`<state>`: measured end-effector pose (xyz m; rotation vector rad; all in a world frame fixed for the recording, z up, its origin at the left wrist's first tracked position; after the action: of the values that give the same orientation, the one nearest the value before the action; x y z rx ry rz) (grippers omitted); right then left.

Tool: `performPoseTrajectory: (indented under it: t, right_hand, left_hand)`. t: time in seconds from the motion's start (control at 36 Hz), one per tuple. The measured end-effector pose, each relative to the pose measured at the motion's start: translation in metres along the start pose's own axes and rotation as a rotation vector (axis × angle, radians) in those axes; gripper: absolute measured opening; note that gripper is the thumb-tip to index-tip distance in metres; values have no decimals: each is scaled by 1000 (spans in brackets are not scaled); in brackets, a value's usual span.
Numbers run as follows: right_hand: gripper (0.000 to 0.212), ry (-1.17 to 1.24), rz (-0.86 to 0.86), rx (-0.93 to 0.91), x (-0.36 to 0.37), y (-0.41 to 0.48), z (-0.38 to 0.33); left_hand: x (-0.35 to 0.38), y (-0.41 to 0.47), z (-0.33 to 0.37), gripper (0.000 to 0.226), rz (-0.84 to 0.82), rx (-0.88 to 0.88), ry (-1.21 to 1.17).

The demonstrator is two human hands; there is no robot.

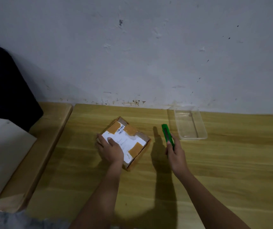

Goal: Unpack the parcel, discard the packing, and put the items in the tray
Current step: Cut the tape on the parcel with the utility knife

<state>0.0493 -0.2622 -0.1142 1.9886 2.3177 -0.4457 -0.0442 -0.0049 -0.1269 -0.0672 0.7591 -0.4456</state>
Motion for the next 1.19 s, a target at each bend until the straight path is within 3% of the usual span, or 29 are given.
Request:
performPoseTrajectory:
  t: [0.19,0.36,0.81,1.19]
  right_hand:
    - [44,-106,12,-62,29,50,-10]
    - [41,-213,34,-62,47,87,-17]
    - [45,-605,81,-11,60,118,-10]
    - [41,-805,77,-2,57,122,-14]
  left_hand:
    - [10,45,30,51,-178,203,84]
    - [19,67,41,51,-227,322,96]
    - [19,63,49,51,-260,329,40]
    - [14,60,53,51,-274,312,25]
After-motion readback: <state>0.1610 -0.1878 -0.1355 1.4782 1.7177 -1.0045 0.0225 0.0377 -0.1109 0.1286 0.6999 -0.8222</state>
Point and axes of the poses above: each hand's wrist, its own y-axis towards the middle knuckle, its own x-axis out of the palm, z = x × y, the point moved 8 cm from there along y, towards the middle knuckle, and after that the axes turned 8 degrees about y, right-handed, at the moved point
